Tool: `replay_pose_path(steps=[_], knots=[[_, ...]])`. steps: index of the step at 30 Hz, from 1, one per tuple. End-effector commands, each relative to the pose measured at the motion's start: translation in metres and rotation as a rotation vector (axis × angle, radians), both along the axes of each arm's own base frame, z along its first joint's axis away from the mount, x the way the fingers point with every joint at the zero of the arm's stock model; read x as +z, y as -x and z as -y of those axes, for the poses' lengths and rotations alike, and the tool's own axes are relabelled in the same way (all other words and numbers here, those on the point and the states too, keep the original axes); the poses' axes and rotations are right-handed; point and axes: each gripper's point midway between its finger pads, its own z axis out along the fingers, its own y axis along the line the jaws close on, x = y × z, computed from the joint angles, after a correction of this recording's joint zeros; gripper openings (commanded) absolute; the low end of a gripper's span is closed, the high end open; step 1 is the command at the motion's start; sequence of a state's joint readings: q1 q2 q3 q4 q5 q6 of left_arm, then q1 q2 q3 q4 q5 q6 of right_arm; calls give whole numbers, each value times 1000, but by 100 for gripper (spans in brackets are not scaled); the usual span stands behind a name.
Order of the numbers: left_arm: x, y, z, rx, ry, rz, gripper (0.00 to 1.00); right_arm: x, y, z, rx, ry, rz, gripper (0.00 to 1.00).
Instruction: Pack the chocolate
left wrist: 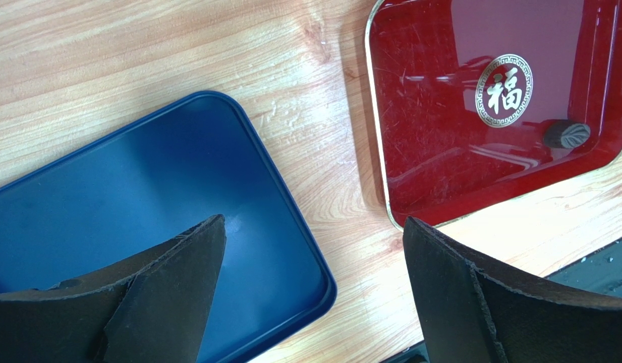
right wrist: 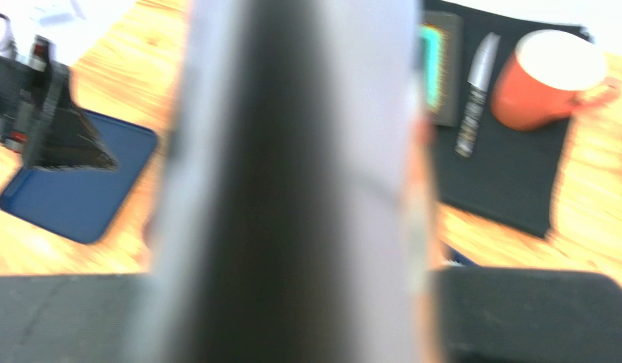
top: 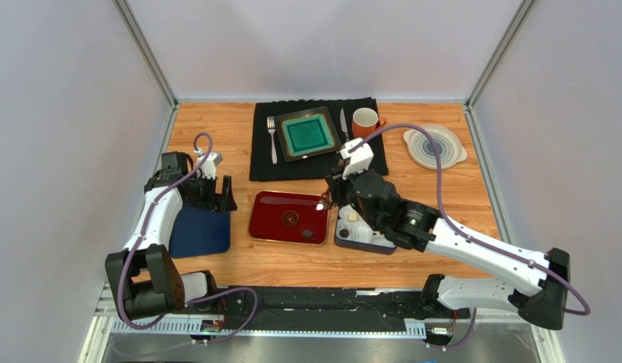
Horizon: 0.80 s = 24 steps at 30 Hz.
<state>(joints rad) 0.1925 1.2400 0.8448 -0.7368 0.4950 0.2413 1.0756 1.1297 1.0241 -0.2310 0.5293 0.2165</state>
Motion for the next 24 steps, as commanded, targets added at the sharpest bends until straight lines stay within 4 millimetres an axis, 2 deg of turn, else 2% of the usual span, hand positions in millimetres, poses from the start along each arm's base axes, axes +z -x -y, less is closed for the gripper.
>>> replay_pose_path(steps=[1,6,15,20,24], knots=[[15,-8,-2,-16,-8,63,96,-22,9,46,-91,73,-24,28],[17,-8,-1,-12,1,61,96,-39,18,71,-135,98,-61,28],[20,-9,-1,-12,1,66,96,-54,25,93,-185,104,-85,29],[19,-9,1,-12,11,61,96,-58,26,96,-192,100,-92,30],[21,-10,1,-11,12,65,96,-60,24,93,-195,108,-94,37]])
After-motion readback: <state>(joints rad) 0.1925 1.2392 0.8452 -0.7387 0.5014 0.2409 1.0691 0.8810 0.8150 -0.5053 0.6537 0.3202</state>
